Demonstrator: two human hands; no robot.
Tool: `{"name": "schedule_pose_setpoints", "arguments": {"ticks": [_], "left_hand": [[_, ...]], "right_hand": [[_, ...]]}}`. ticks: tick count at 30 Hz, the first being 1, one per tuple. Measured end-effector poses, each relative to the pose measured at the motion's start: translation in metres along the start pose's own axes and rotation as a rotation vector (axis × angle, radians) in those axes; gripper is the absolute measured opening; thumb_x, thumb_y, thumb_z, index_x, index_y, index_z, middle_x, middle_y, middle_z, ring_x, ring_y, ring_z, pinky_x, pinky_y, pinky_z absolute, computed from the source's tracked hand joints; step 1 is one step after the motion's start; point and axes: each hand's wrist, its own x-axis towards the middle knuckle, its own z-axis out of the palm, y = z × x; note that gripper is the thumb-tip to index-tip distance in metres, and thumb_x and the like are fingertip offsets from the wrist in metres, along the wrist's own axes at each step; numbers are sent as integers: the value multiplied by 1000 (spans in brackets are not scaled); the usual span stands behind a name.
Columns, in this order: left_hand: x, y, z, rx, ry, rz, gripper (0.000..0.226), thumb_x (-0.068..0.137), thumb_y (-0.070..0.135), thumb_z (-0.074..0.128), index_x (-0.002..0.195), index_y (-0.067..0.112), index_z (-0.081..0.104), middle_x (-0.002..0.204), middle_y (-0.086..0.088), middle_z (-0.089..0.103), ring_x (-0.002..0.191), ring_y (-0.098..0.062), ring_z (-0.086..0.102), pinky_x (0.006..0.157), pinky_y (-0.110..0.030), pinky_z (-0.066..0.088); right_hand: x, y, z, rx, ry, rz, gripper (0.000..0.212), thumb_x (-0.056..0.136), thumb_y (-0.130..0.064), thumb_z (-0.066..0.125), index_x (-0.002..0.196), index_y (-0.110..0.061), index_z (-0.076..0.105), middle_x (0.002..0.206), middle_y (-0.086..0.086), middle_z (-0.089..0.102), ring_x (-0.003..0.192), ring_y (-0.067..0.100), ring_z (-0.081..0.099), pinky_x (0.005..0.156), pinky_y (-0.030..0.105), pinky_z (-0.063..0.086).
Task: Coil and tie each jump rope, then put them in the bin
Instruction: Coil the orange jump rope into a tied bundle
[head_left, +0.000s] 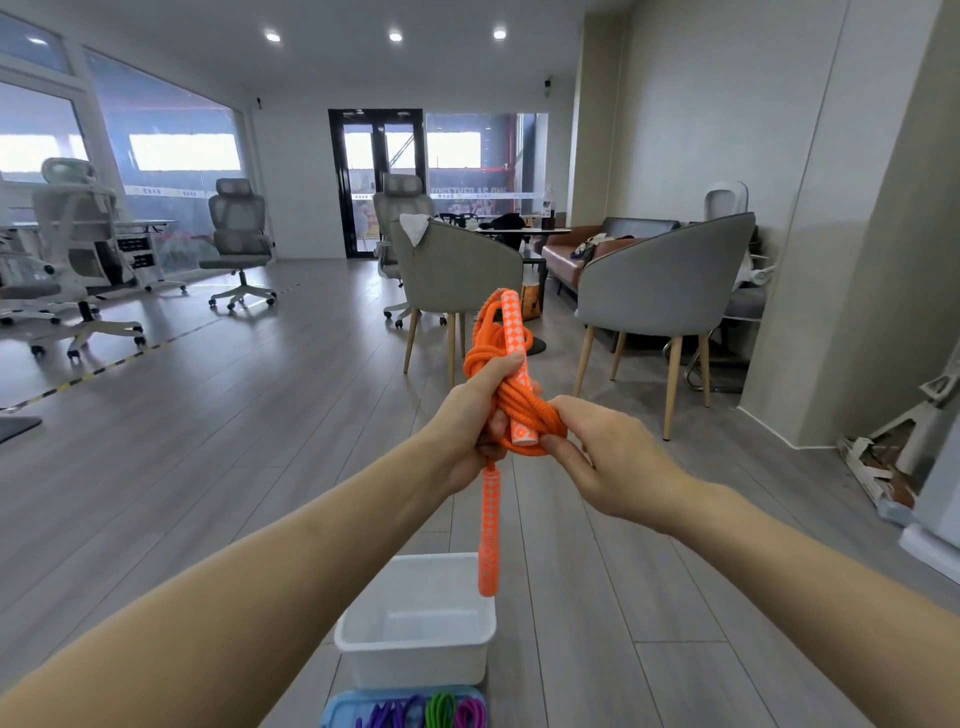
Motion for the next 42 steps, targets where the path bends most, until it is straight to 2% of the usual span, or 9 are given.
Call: {"name": "schedule_pose_setpoints", "arguments": {"ticks": [6,9,12,15,19,25,32,37,42], "left_hand": [[4,-12,-1,68,-6,41,45,92,48,66,59,22,52,51,-1,41,48,-12,32,47,-24,23],[4,-22,-4,184,9,139,39,94,46,66,68,19,58,54,1,53,50,-13,45,52,-23,36],[1,-30,-8,249,4,182,34,94,45,68,91,11,72,80,-6,73,69,-20,62,68,-28,47],[-4,-40,-4,386,-48,205,28,97,35,68,98,8,74,83,1,76,67,-6,69,62,-16,50],[-3,-54,-1,503,-57,229,26,95,37,72,97,12,76,90,-4,79,83,-16,75,81,-30,60],[-2,-60,-4,560,-27,213,35,91,48,72,96,14,74,87,-2,78,79,-13,75,78,-29,59],[-2,-66,-2,515,-6,219,39,89,54,70,96,16,75,88,-5,78,81,-18,75,84,-36,61],[-5,-63,0,445,-14,215,43,91,52,68,98,10,74,87,-10,76,76,-23,73,71,-28,58],[-6,-57,3,349,-58,206,43,94,50,65,88,8,67,68,-5,63,54,-10,57,55,-21,47]], "right_hand": [[0,13,-7,-168,-4,112,31,98,-52,50,116,-30,61,93,-9,64,85,13,62,72,37,53],[-4,15,-5,170,-79,257,38,96,-32,68,131,-34,53,114,-18,63,106,1,59,84,24,48],[0,4,-5,537,34,363,51,98,-11,58,142,-32,45,127,-12,61,117,5,59,94,30,52],[12,-5,-12,700,276,434,50,102,-31,61,146,-38,39,124,-6,64,109,10,65,87,34,57],[15,-1,-15,646,307,476,51,101,-36,63,149,-35,44,117,-3,64,102,13,67,76,27,55],[10,-1,-12,572,259,408,20,104,-25,59,121,-35,60,109,-13,65,102,10,64,77,27,55],[3,-5,-12,550,249,383,22,102,-24,61,122,-34,56,107,-9,66,84,8,70,74,27,60],[-1,-6,-5,568,211,390,17,99,-24,67,110,-35,59,106,-6,69,81,11,72,73,32,60],[-3,-7,2,634,240,360,11,101,-10,62,103,-19,68,104,0,70,88,15,72,69,31,63]]}}
